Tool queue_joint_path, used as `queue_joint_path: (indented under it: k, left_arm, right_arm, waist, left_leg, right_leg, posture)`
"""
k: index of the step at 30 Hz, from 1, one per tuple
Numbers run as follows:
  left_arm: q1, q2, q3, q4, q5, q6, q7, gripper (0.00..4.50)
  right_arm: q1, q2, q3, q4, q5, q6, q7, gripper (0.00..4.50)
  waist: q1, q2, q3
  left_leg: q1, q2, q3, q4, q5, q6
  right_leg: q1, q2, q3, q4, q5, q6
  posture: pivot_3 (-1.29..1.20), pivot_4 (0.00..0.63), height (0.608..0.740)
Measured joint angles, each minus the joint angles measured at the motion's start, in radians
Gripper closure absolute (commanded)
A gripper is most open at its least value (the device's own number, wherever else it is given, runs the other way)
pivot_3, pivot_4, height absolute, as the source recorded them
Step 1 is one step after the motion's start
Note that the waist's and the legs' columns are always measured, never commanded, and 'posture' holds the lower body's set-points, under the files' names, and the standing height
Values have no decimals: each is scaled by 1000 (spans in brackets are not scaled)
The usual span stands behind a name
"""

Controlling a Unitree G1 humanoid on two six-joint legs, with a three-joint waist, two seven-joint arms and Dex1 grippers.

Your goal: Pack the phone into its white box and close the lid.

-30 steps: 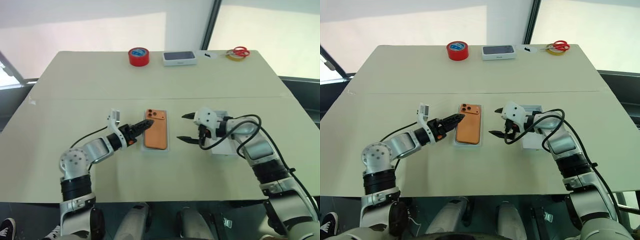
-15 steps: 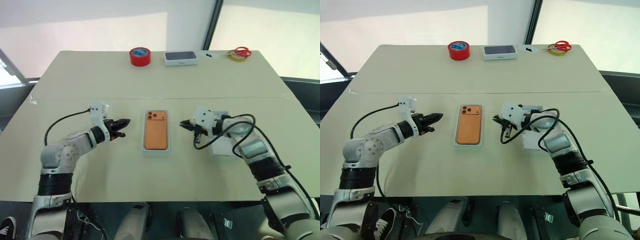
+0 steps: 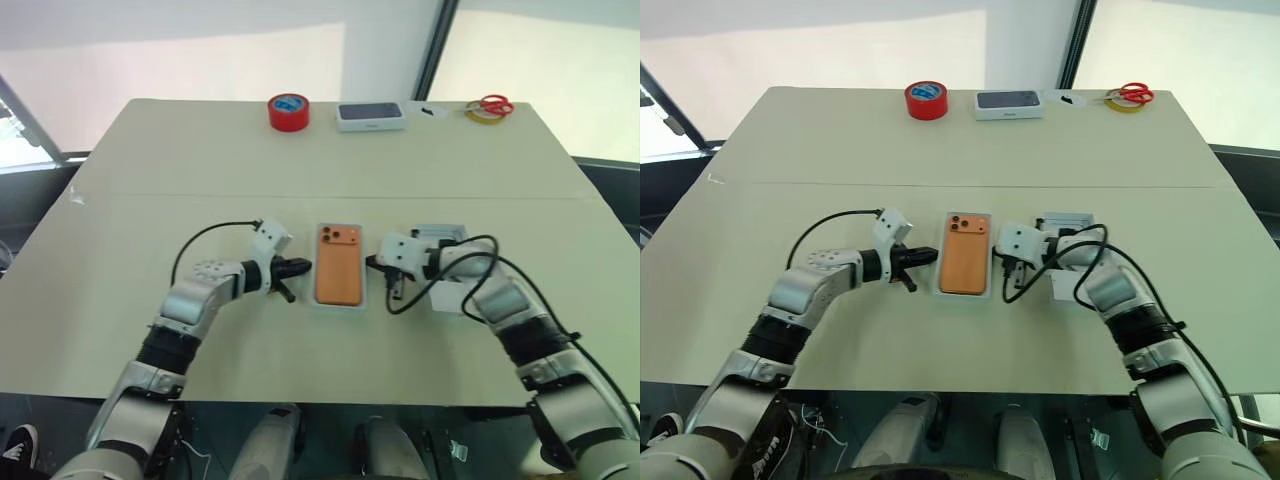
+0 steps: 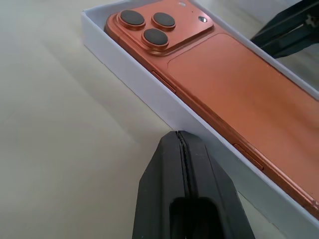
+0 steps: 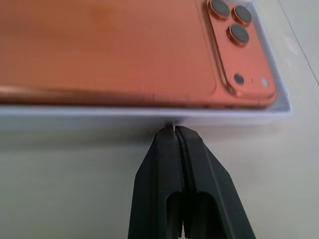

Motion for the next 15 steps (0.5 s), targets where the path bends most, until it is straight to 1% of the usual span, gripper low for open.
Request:
queue_joint_path:
  k: [4,8,12,15]
  left_arm:
    - [-27,-67,-35,24,33,-3,-16,4500]
    - [-45,-130,-36,63,57,-11,-18,4500]
    - [-54,-149,-33,99,77,-52,-25,4500]
    - [-54,-142,-33,98,84,-53,-45,4500]
  right_arm:
    - [49,-67,-33,-31,5,-1,16,4452]
    - [87,-115,-60,-62,11,3,27,4452]
    - [105,-125,-71,-76,13,8,25,4452]
    - [111,-128,-75,-78,13,5,19,4452]
  waist:
    - [-2,0,0]
    - [-5,0,0]
    - [-5,0,0]
    - [-6,0,0]
  left_leg:
    - [0,-1,0,1,-1,1]
    - [0,0,0,1,-1,1]
    - [0,0,0,1,-1,1]
    - [0,0,0,1,-1,1]
  right_leg:
    - [1,-1,0,-1,0,0]
    - [1,-1,-1,-1,0,0]
    - [1,0,-1,-1,0,0]
    - [1,0,-1,-1,0,0]
  posture:
    - [0,150,740]
    - [0,150,740]
    - [0,150,740]
    - [0,150,740]
